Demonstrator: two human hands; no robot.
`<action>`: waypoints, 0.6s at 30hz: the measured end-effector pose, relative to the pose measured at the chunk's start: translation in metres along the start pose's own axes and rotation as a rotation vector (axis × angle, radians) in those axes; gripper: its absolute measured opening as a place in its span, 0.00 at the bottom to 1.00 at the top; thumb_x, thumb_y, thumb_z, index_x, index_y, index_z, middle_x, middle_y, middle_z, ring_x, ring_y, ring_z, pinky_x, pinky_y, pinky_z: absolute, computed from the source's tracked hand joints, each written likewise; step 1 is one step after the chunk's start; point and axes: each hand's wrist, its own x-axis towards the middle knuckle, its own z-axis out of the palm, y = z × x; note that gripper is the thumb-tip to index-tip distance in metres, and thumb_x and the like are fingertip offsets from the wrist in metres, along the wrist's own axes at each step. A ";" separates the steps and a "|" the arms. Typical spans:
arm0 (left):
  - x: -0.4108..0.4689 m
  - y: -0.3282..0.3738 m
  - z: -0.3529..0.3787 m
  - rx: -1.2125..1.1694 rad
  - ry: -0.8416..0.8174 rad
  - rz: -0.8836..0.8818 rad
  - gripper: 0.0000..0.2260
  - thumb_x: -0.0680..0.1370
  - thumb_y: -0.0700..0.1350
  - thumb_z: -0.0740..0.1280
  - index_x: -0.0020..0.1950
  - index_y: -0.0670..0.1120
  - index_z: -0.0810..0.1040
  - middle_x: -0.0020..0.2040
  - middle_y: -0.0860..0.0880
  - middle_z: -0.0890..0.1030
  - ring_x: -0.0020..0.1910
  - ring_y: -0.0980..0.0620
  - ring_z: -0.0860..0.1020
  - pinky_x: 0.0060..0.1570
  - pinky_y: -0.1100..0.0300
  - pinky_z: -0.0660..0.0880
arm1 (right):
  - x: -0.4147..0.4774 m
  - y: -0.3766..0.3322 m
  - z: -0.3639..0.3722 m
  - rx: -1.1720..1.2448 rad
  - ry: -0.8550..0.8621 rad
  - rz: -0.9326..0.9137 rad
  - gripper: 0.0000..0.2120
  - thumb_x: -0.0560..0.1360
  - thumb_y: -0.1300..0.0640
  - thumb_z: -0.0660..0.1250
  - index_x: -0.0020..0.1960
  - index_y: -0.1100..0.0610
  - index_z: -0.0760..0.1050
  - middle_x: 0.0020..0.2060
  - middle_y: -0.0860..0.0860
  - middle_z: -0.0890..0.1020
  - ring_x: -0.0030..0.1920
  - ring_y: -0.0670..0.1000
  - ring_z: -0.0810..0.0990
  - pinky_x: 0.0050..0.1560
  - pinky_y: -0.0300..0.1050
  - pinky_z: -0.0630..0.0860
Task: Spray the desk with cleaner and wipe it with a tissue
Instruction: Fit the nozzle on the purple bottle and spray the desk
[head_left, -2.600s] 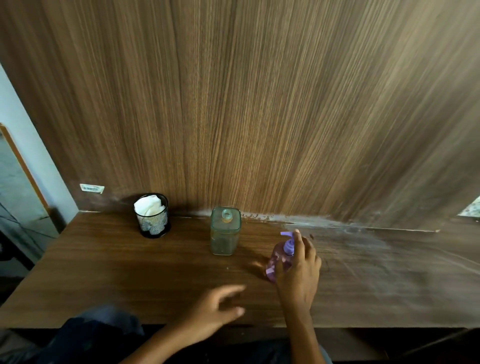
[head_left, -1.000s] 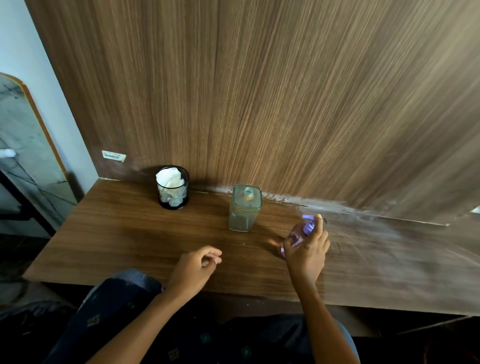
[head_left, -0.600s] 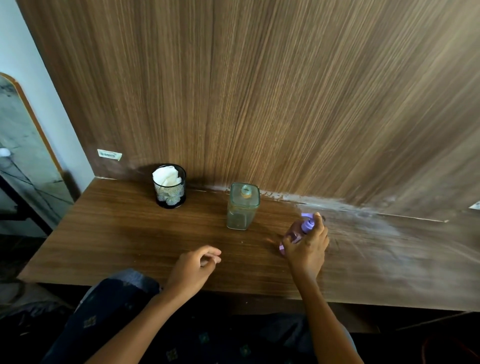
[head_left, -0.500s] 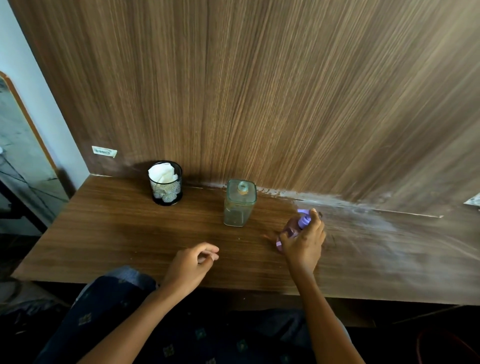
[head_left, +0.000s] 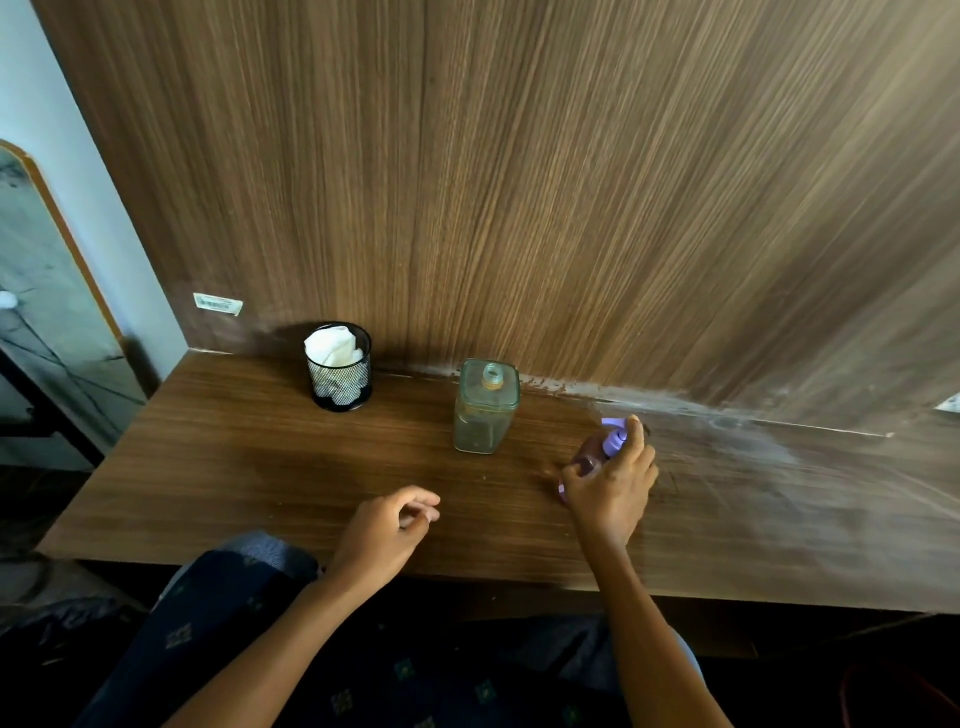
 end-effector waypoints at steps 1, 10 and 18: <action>0.000 0.000 0.000 0.003 0.001 0.000 0.09 0.77 0.40 0.64 0.51 0.53 0.77 0.43 0.61 0.80 0.45 0.62 0.81 0.48 0.51 0.79 | 0.000 0.000 0.000 -0.009 0.003 -0.001 0.43 0.63 0.62 0.73 0.72 0.56 0.55 0.58 0.61 0.70 0.56 0.61 0.69 0.53 0.58 0.74; 0.000 0.002 -0.002 0.021 0.015 0.010 0.09 0.77 0.39 0.63 0.56 0.48 0.78 0.48 0.55 0.81 0.44 0.55 0.82 0.46 0.53 0.78 | -0.001 0.002 0.004 -0.028 0.019 -0.010 0.44 0.63 0.63 0.72 0.73 0.54 0.53 0.58 0.62 0.70 0.56 0.62 0.69 0.52 0.58 0.73; 0.002 -0.003 0.000 -0.018 0.022 0.000 0.09 0.77 0.39 0.63 0.54 0.49 0.78 0.45 0.57 0.81 0.47 0.59 0.80 0.42 0.71 0.71 | 0.002 0.005 0.001 0.002 0.006 -0.031 0.42 0.62 0.62 0.73 0.71 0.59 0.58 0.56 0.61 0.72 0.56 0.62 0.70 0.53 0.59 0.72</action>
